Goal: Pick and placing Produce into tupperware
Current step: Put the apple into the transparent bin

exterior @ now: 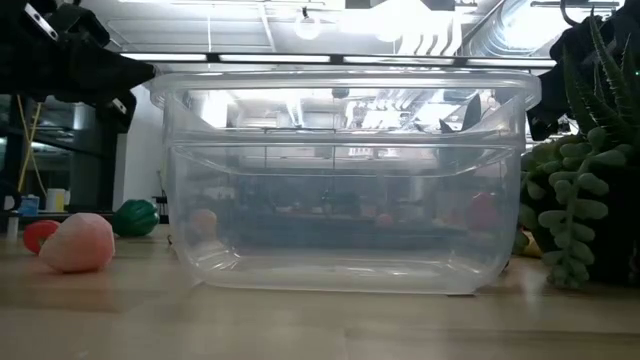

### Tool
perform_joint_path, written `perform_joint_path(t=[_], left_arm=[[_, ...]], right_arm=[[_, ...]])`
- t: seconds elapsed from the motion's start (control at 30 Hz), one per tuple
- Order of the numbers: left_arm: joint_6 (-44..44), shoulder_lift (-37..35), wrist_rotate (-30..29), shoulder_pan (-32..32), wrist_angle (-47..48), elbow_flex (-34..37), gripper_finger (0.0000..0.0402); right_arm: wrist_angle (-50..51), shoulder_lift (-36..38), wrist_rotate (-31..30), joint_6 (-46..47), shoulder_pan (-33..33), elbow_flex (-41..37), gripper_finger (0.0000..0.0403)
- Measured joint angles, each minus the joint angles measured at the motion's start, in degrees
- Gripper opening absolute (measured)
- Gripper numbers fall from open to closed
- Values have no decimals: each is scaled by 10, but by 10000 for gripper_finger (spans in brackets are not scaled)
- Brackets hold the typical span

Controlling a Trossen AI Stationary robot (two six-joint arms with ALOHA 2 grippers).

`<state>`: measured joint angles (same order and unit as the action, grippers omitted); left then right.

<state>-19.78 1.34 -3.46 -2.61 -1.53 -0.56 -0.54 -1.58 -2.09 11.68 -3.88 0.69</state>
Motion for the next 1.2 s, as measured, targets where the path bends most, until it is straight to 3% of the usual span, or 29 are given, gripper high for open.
perform_joint_path(t=[0.3,0.4,0.53,0.67,0.77,0.83,0.93,1.07,1.2], left_arm=[[-317,0,0,0,-2,0,1],[-438,0,0,0,-2,0,1],[-546,0,0,0,-1,0,1],[-560,0,-5,0,-1,0,1],[-559,0,-12,0,-1,0,1],[-557,0,-18,0,-1,0,1],[-556,0,-44,0,-6,0,1],[-552,0,-87,0,-13,0,1],[-537,0,-94,0,-13,0,1]], right_arm=[[-5,0,-8,13,0,0,0],[-26,0,-9,97,0,0,0],[-68,1,-9,311,0,0,0],[-76,1,-12,493,0,0,0],[-77,1,-16,552,0,0,0],[-77,1,-48,562,0,0,0],[-114,0,-110,648,0,0,0],[-160,-4,-76,559,5,46,1],[-4,-48,-84,456,7,179,1]])
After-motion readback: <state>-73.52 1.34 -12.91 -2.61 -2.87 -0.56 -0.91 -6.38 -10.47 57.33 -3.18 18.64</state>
